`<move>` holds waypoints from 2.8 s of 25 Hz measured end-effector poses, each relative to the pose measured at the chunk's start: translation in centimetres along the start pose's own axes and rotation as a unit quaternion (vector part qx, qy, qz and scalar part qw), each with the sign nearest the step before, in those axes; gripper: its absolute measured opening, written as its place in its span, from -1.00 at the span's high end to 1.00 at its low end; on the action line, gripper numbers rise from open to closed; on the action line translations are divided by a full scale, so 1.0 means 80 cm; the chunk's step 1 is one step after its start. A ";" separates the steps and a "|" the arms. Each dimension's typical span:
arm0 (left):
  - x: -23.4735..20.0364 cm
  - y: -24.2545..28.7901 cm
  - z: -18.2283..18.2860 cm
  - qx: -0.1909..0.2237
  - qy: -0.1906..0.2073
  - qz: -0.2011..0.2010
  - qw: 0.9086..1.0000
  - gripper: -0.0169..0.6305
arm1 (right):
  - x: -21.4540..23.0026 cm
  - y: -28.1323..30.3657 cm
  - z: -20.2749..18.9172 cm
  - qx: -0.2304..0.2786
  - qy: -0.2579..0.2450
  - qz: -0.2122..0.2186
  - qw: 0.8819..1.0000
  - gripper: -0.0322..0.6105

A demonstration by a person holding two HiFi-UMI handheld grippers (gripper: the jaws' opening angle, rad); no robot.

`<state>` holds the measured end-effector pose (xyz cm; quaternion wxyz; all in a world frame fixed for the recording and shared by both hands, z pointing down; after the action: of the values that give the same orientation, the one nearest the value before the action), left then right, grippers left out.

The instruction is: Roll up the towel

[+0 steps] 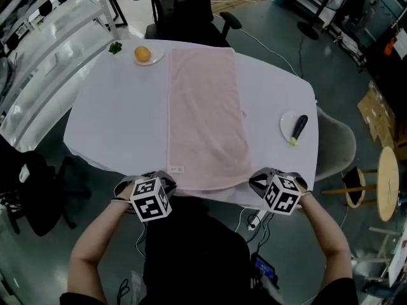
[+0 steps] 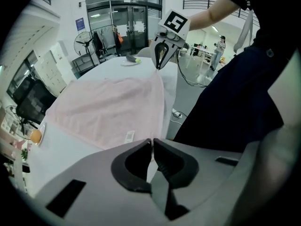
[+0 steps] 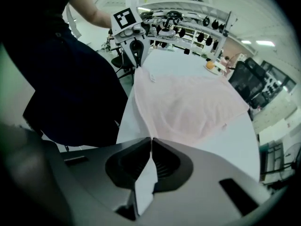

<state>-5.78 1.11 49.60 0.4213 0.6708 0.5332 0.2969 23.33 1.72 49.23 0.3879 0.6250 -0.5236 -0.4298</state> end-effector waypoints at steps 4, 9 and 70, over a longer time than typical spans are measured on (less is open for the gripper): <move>-0.039 -0.014 0.016 0.016 -0.012 0.009 1.000 0.86 | 0.043 -0.020 0.005 0.015 0.031 -0.023 0.999 0.83; -0.092 -0.023 0.035 0.028 -0.020 0.021 0.999 0.86 | 0.101 -0.026 0.016 0.009 0.030 -0.057 0.998 0.83; -0.142 0.044 0.021 -0.006 0.012 0.080 0.997 0.09 | 0.121 0.055 0.018 -0.059 -0.040 -0.096 0.993 0.14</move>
<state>-5.61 -10.53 52.47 0.3936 0.7055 0.4810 0.3405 21.35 -8.56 51.59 0.3595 0.6311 -0.4498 -0.5197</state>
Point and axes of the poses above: the fingertips, and each gripper's own axes: y forward along the fingers, x to its right, z out of its top, the point moved 9 cm from there along -y, backward along the fingers, and after that the axes turned 7 degrees about -y, right-handed, at the moved point
